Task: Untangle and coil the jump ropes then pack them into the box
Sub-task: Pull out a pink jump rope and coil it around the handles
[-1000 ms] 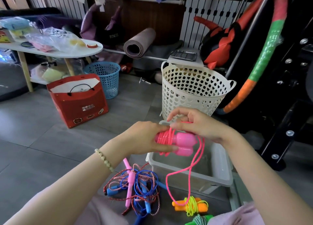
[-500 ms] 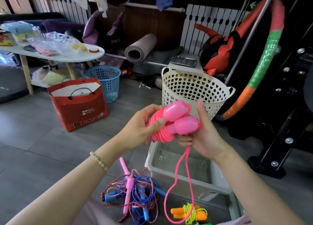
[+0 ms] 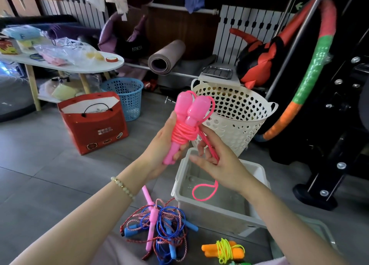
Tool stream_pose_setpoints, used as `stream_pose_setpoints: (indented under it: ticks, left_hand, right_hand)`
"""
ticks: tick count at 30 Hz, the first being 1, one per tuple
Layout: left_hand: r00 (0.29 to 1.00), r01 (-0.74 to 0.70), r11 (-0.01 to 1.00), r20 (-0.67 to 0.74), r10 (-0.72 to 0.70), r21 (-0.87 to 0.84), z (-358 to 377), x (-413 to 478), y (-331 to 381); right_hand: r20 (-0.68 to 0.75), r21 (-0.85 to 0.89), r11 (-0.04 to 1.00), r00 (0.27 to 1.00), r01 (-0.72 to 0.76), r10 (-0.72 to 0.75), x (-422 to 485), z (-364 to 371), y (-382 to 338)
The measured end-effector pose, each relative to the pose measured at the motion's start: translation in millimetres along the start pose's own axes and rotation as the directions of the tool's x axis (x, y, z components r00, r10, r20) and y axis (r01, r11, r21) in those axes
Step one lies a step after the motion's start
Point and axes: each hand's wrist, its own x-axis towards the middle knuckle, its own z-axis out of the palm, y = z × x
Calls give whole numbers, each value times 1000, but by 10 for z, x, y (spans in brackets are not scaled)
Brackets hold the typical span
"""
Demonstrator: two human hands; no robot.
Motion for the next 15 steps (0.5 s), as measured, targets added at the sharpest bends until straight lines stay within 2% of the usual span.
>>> stream_pose_setpoints:
  ticks: [3, 5, 6, 7, 9, 11, 13, 15]
  left_hand:
    - [996, 8, 1000, -88, -7, 3, -23, 29, -3]
    - [989, 11, 1000, -146, -9, 15, -10, 38, -3]
    - [984, 9, 1000, -181, -5, 21, 14, 34, 8]
    - [976, 2, 1000, -216, 2, 19, 45, 35, 16]
    - [957, -22, 1000, -288, 25, 12, 101, 54, 4]
    - [926, -50, 998, -374, 57, 30, 123, 106, -29]
    - [867, -66, 992, -487, 111, 109, 76, 177, -45]
    - [795, -69, 981, -584, 164, 181, -23, 237, -40]
  right_hand:
    - [-203, -224, 974, 976, 31, -78, 30, 21, 102]
    - [-302, -397, 918, 945, -6, -124, 53, -21, 146]
    - [-323, -420, 907, 941, -44, -104, 64, -29, 162]
    - [-324, -368, 925, 946, -93, -34, 73, -24, 178]
    - [-233, -70, 970, 949, -232, 210, 83, 80, 160]
    - [-93, 215, 900, 909, -380, 406, 89, 216, 120]
    - [-54, 245, 861, 881, -445, 470, 96, 228, 82]
    - [-66, 59, 916, 914, -397, 401, 90, 153, 27]
